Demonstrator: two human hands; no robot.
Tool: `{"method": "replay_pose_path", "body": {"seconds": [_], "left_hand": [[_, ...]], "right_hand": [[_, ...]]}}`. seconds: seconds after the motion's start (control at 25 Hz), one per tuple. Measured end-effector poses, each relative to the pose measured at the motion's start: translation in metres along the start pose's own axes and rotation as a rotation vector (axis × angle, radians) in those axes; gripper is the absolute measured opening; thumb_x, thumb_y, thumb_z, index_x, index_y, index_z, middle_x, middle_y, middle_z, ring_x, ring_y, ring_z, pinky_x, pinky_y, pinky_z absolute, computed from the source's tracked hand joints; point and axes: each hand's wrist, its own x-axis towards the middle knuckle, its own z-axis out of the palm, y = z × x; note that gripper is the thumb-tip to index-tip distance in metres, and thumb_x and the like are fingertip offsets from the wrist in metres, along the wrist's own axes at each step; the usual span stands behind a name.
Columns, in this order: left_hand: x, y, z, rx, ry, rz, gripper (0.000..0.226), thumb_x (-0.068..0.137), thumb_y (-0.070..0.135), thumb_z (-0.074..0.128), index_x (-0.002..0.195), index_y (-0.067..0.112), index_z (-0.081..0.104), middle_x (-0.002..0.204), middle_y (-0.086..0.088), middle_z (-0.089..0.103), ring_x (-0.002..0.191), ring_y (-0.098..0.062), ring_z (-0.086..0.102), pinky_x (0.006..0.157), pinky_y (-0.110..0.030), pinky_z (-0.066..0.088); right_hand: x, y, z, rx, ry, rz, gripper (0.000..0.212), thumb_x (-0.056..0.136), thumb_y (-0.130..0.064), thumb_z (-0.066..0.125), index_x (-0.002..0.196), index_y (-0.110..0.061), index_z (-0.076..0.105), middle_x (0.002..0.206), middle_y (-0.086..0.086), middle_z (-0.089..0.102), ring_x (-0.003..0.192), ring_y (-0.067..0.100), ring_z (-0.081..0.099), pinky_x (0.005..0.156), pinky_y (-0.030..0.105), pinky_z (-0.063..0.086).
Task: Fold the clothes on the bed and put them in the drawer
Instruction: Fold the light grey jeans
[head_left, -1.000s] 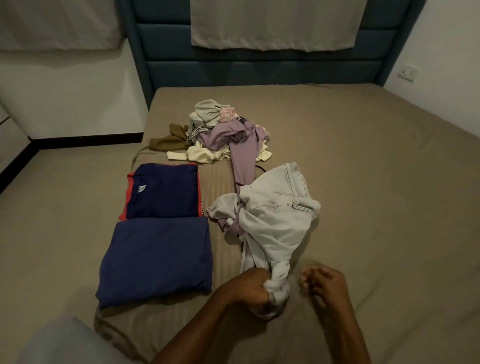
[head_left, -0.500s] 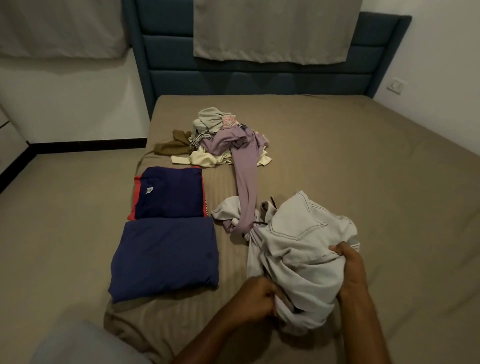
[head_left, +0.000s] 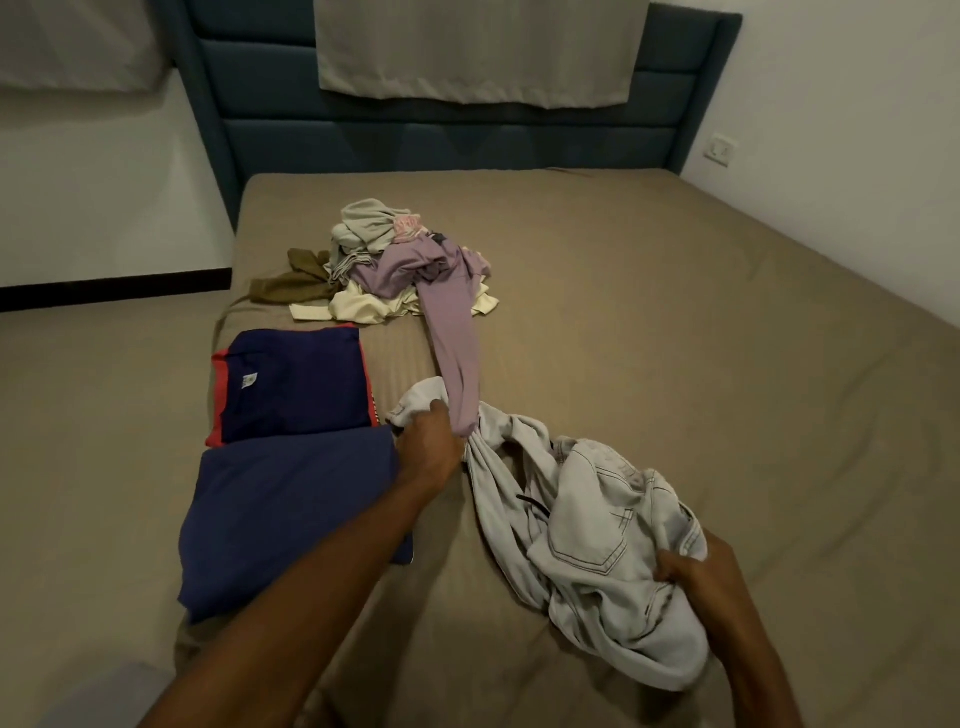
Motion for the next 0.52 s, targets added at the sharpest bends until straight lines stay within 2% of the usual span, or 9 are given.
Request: {"method": "replay_pose_path", "body": {"seconds": [0.08, 0.16, 0.2, 0.28, 0.36, 0.44, 0.52], "left_hand": [[0.011, 0.000, -0.003, -0.005, -0.005, 0.041, 0.020, 0.095, 0.018, 0.065, 0.108, 0.004, 0.060, 0.104, -0.016, 0.070, 0.093, -0.032, 0.069, 0.068, -0.037, 0.054], [0.019, 0.001, -0.014, -0.094, 0.034, 0.031, 0.022, 0.092, 0.018, 0.070, 0.104, 0.001, 0.064, 0.101, -0.017, 0.070, 0.092, -0.035, 0.070, 0.071, -0.040, 0.057], [0.024, 0.002, -0.023, -0.139, 0.096, 0.006, 0.022, 0.091, 0.018, 0.072, 0.102, 0.001, 0.064, 0.097, -0.017, 0.070, 0.088, -0.035, 0.070, 0.067, -0.040, 0.056], [0.034, 0.007, -0.040, -0.152, 0.324, 0.008, 0.019, 0.094, 0.016, 0.069, 0.104, 0.003, 0.059, 0.087, -0.016, 0.068, 0.076, -0.034, 0.067, 0.056, -0.037, 0.046], [0.046, 0.014, -0.056, -0.204, 0.493, 0.129, 0.016, 0.098, 0.011, 0.062, 0.110, 0.005, 0.054, 0.086, -0.014, 0.067, 0.073, -0.031, 0.066, 0.055, -0.036, 0.043], [0.061, 0.024, -0.069, -0.344, 0.398, 0.242, 0.029, 0.098, 0.005, 0.060, 0.125, 0.009, 0.052, 0.102, -0.015, 0.069, 0.089, -0.031, 0.069, 0.066, -0.035, 0.052], [0.064, 0.039, -0.072, -0.355, 0.169, 0.279, 0.052, 0.097, 0.002, 0.060, 0.143, 0.013, 0.041, 0.112, -0.012, 0.069, 0.098, -0.026, 0.070, 0.073, -0.032, 0.056]], "right_hand": [[0.003, 0.004, 0.002, 0.008, 0.011, -0.008, 0.052, 0.051, -0.015, 0.065, 0.102, -0.021, 0.077, 0.094, -0.001, 0.080, 0.091, 0.026, 0.074, 0.075, 0.045, 0.060], [0.008, 0.002, 0.003, 0.005, 0.006, -0.027, 0.052, 0.051, -0.015, 0.065, 0.102, -0.021, 0.076, 0.094, -0.002, 0.080, 0.091, 0.026, 0.073, 0.072, 0.041, 0.058], [0.010, -0.001, 0.004, 0.001, 0.005, -0.035, 0.054, 0.051, -0.016, 0.064, 0.104, -0.022, 0.076, 0.096, -0.003, 0.079, 0.092, 0.024, 0.073, 0.071, 0.038, 0.056], [0.013, -0.003, 0.006, 0.004, 0.010, -0.034, 0.058, 0.051, -0.015, 0.064, 0.107, -0.023, 0.076, 0.098, -0.005, 0.079, 0.093, 0.022, 0.073, 0.072, 0.035, 0.054], [0.015, 0.000, 0.007, 0.032, 0.009, -0.042, 0.060, 0.051, -0.014, 0.064, 0.109, -0.025, 0.075, 0.099, -0.006, 0.079, 0.095, 0.022, 0.073, 0.075, 0.036, 0.056], [0.015, -0.001, 0.009, 0.045, 0.010, -0.055, 0.062, 0.053, -0.014, 0.066, 0.113, -0.025, 0.074, 0.102, -0.007, 0.079, 0.097, 0.021, 0.073, 0.077, 0.036, 0.056], [0.014, -0.004, 0.010, 0.105, 0.010, -0.072, 0.062, 0.055, -0.011, 0.068, 0.116, -0.023, 0.073, 0.104, -0.006, 0.079, 0.099, 0.020, 0.073, 0.077, 0.035, 0.056]]}}
